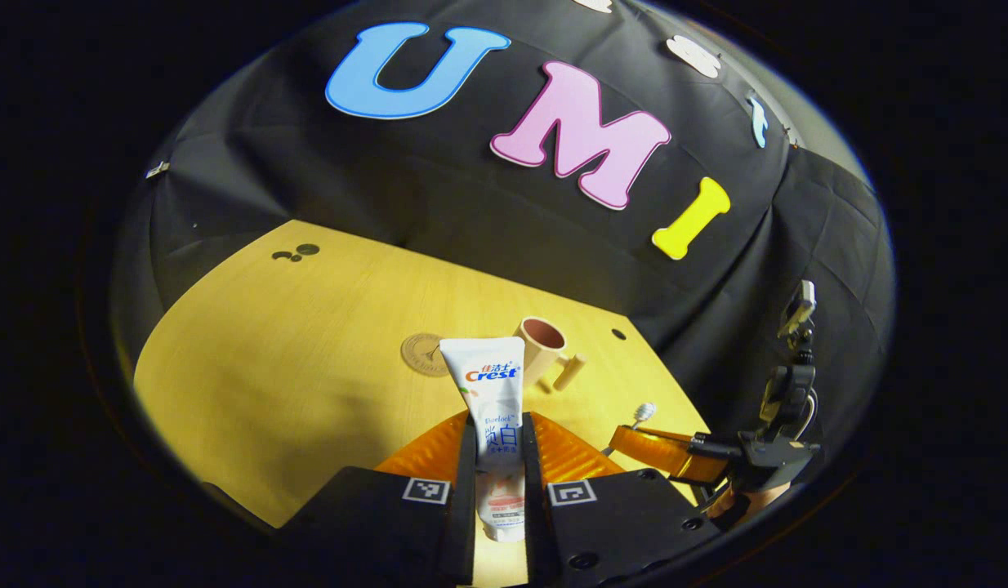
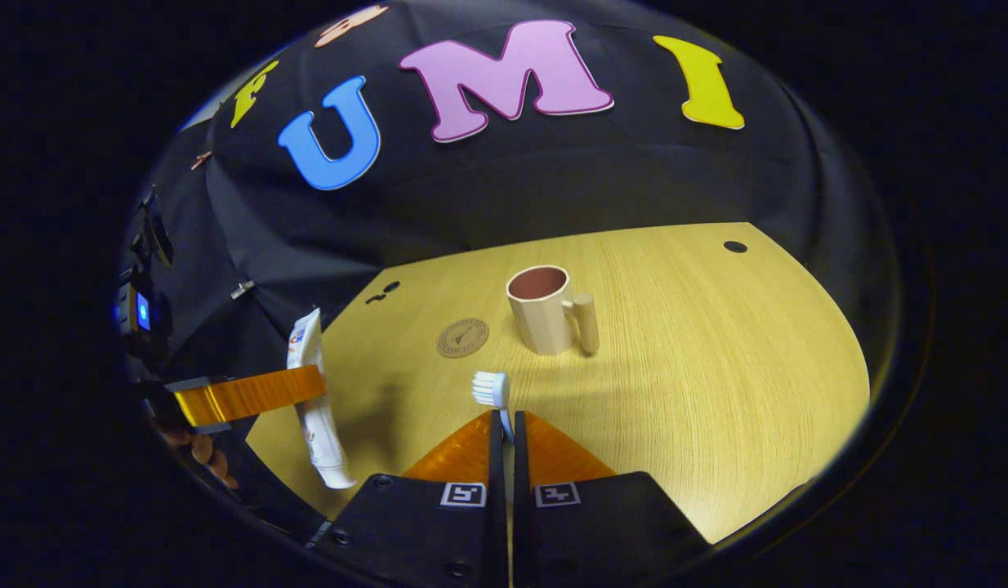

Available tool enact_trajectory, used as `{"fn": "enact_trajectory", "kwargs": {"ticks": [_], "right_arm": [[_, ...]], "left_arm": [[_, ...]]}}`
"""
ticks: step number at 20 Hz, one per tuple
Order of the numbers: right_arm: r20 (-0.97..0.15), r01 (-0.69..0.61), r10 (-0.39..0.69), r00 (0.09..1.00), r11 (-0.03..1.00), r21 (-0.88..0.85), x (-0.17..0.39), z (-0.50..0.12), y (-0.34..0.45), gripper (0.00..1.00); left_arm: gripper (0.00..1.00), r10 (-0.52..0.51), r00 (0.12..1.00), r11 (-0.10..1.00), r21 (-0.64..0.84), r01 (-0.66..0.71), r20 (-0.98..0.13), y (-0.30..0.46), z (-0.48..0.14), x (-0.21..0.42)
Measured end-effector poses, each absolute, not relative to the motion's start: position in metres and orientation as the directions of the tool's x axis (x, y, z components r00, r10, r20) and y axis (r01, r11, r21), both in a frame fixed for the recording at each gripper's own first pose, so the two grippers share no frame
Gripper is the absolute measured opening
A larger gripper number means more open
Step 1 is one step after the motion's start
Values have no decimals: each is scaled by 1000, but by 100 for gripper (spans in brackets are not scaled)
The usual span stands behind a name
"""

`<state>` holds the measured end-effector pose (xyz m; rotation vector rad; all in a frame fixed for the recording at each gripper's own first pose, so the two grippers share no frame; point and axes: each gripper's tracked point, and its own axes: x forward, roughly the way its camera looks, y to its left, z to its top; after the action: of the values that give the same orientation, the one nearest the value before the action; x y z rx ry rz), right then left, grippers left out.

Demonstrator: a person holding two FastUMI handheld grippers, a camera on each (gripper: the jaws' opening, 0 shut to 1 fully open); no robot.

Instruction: Put the toothbrush and toothpaste on the desktop into the cup, then pick up the cup and place it on the coaster on the desktop.

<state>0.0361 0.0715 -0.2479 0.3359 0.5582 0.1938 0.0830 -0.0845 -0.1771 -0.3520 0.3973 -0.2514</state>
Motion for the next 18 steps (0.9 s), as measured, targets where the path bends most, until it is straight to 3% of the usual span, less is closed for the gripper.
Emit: {"fn": "enact_trajectory", "kwargs": {"ticks": [5,12,18], "right_arm": [[-378,-99,260,888,913,396,52,-208,50,7],[-326,-86,228,918,914,397,66,-186,18,6],[-298,-89,219,929,915,394,73,-182,3,7]], "left_arm": [[29,-330,922,892,-385,235,-201,-109,-138,131],[29,-346,936,843,-414,343,71,-138,-62,204],[29,-327,929,832,-412,370,173,-154,-58,257]]}}
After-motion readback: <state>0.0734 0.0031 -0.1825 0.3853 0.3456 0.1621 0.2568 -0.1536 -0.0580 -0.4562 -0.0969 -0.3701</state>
